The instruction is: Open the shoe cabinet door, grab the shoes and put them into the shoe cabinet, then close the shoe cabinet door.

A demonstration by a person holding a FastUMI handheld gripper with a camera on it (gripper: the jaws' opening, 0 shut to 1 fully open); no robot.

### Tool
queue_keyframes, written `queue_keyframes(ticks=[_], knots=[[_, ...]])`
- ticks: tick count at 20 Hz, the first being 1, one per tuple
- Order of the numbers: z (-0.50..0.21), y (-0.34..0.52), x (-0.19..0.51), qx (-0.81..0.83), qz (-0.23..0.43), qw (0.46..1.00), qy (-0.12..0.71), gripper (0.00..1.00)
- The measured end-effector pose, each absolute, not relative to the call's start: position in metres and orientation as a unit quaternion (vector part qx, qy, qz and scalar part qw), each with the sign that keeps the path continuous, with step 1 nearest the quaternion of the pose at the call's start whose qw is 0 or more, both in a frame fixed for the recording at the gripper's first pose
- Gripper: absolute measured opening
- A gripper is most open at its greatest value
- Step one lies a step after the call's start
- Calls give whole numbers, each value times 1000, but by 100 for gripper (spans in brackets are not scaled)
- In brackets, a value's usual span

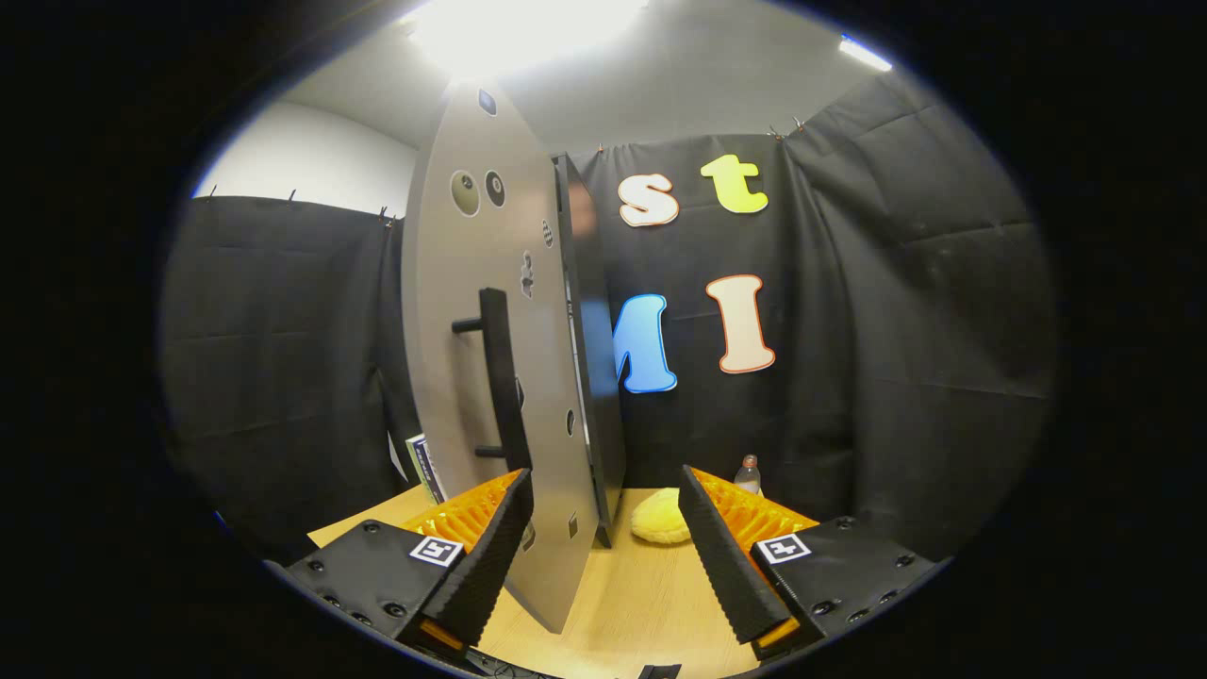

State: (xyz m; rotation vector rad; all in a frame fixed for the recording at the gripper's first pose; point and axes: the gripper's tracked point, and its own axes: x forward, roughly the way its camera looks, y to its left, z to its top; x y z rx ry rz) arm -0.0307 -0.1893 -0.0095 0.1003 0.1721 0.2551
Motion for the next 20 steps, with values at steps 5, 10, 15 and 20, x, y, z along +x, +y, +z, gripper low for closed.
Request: queue_keyframes(ticks=[5,10,15,20], knots=[[1,-191,5,45,124,988,79,97],[23,-174,29,22,122,991,55,97],[23,-168,31,22,97,993,66,96],[26,-158,25,-16,53,997,62,95]])
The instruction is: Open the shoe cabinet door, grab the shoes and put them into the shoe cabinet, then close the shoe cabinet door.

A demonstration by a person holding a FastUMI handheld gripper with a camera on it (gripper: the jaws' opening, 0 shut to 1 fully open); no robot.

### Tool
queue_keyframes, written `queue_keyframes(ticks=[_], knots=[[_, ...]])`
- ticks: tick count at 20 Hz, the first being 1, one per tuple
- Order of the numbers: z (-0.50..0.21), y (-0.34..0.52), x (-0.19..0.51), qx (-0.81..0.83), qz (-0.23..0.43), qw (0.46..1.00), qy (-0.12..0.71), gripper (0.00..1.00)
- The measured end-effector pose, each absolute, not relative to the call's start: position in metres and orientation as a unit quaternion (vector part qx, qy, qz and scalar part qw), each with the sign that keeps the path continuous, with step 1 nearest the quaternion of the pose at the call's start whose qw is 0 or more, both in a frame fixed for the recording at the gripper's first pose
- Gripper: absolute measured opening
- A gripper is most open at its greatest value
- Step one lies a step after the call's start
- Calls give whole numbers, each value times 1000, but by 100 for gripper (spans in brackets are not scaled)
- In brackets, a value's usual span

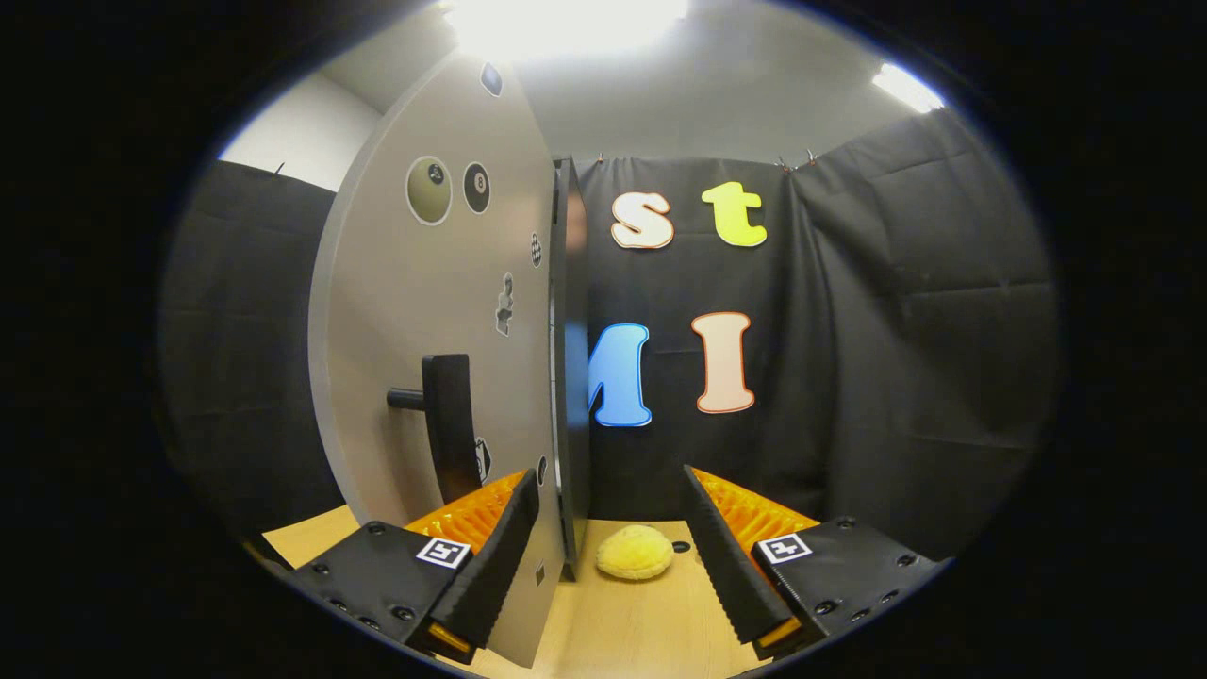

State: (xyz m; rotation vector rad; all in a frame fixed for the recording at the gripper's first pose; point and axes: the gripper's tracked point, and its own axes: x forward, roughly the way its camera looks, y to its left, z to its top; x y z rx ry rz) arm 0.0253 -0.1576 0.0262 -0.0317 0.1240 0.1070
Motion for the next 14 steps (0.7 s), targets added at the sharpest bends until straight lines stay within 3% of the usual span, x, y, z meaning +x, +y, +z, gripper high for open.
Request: queue_keyframes(ticks=[14], knots=[[13,-45,10,11,64,996,65,95]])
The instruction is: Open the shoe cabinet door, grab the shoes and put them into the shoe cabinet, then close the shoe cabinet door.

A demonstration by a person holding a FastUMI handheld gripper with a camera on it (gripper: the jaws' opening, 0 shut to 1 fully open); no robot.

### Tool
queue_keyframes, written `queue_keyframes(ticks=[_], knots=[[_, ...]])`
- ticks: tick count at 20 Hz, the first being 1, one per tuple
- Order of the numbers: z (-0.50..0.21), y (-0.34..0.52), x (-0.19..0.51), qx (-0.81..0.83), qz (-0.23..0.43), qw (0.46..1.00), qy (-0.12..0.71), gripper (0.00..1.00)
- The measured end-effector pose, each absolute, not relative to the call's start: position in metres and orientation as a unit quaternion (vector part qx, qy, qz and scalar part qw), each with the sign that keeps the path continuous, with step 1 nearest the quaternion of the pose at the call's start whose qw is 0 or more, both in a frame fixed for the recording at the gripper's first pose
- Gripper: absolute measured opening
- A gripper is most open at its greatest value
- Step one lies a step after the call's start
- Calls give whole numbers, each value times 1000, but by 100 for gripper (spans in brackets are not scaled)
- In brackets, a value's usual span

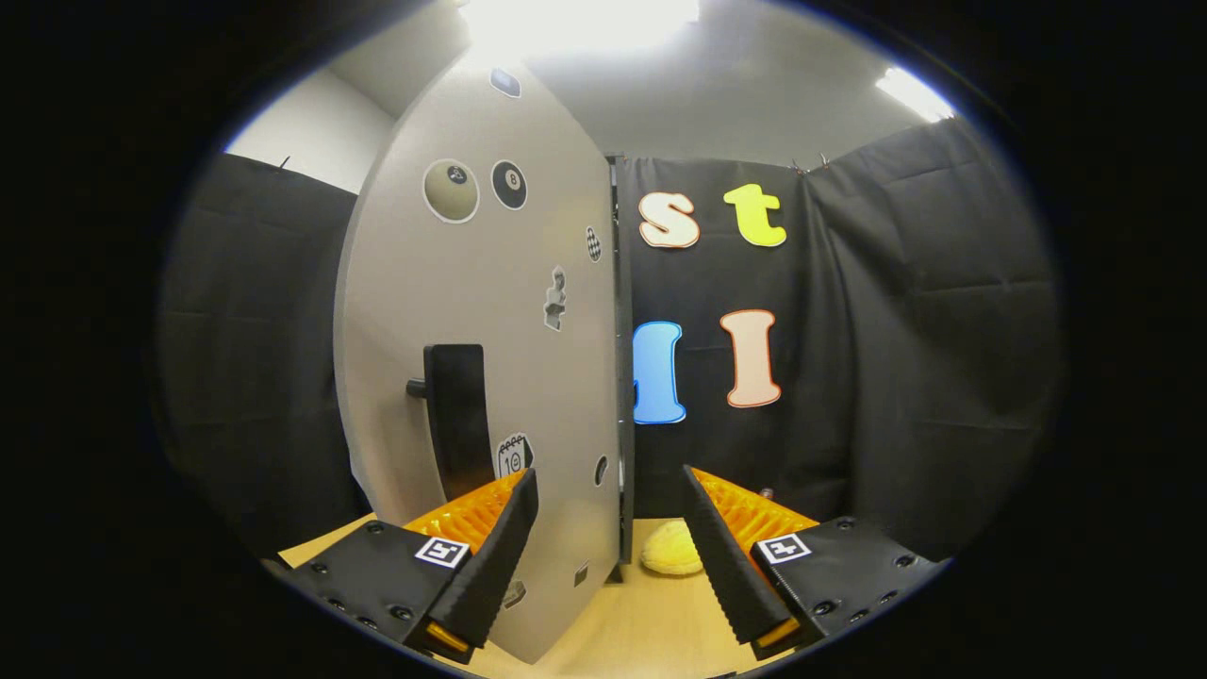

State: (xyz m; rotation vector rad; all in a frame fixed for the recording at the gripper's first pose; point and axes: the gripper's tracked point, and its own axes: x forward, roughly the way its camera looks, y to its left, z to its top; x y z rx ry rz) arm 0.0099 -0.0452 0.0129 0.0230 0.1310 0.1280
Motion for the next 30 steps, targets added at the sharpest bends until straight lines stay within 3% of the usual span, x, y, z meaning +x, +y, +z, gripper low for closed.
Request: queue_keyframes(ticks=[11,30], knots=[[5,67,41,12,130,989,68,96],[-6,83,29,-11,81,995,62,98]])
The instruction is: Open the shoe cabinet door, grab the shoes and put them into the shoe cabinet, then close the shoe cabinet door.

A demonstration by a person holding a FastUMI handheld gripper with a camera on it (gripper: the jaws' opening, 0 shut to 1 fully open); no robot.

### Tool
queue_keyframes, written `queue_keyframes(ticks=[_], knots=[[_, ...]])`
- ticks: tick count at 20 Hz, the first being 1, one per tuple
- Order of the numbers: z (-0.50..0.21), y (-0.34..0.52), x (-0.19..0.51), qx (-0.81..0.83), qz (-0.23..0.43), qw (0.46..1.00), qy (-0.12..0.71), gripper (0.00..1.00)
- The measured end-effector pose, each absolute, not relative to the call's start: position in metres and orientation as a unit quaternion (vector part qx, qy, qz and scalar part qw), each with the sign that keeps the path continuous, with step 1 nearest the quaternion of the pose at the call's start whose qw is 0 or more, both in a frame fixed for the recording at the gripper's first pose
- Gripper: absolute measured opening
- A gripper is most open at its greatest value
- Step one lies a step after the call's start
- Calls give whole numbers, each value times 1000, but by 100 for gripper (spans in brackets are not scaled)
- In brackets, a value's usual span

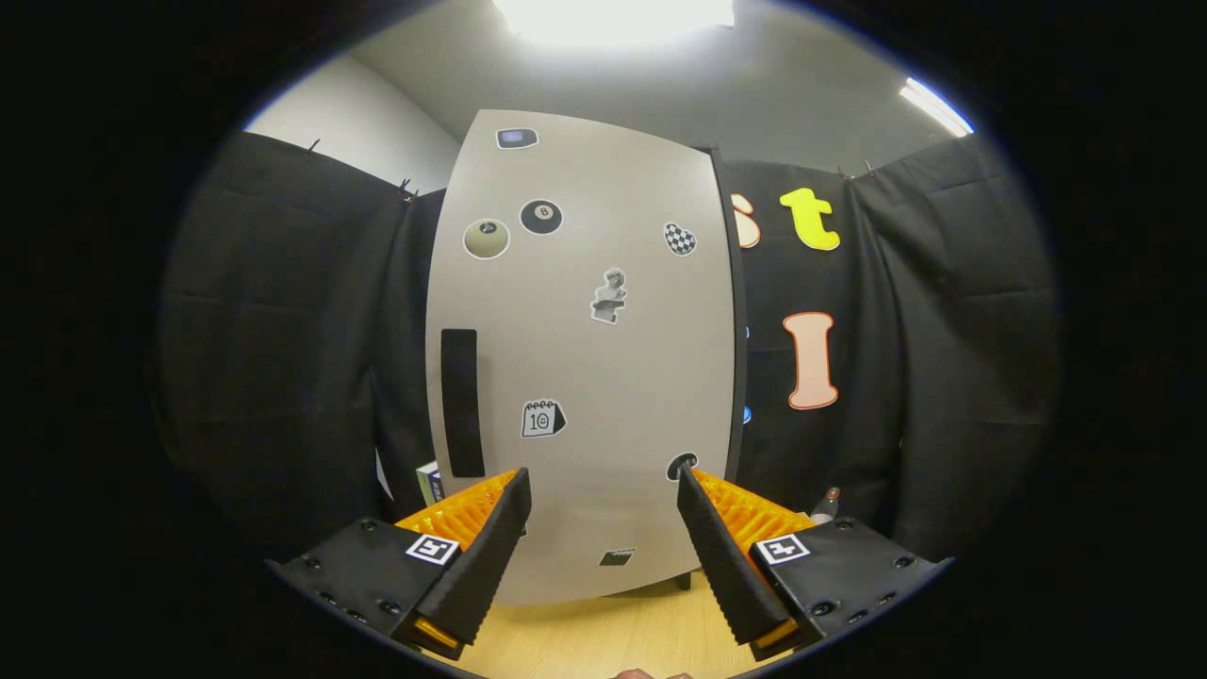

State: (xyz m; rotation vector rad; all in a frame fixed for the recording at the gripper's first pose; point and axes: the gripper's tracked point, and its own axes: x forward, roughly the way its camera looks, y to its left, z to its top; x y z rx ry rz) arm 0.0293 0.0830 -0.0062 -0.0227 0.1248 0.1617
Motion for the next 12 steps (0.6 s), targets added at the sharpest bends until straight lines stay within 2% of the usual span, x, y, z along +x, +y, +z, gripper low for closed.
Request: queue_keyframes(ticks=[4,12], knots=[[-21,83,25,-21,58,995,79,98],[-25,119,6,-9,52,997,55,98]])
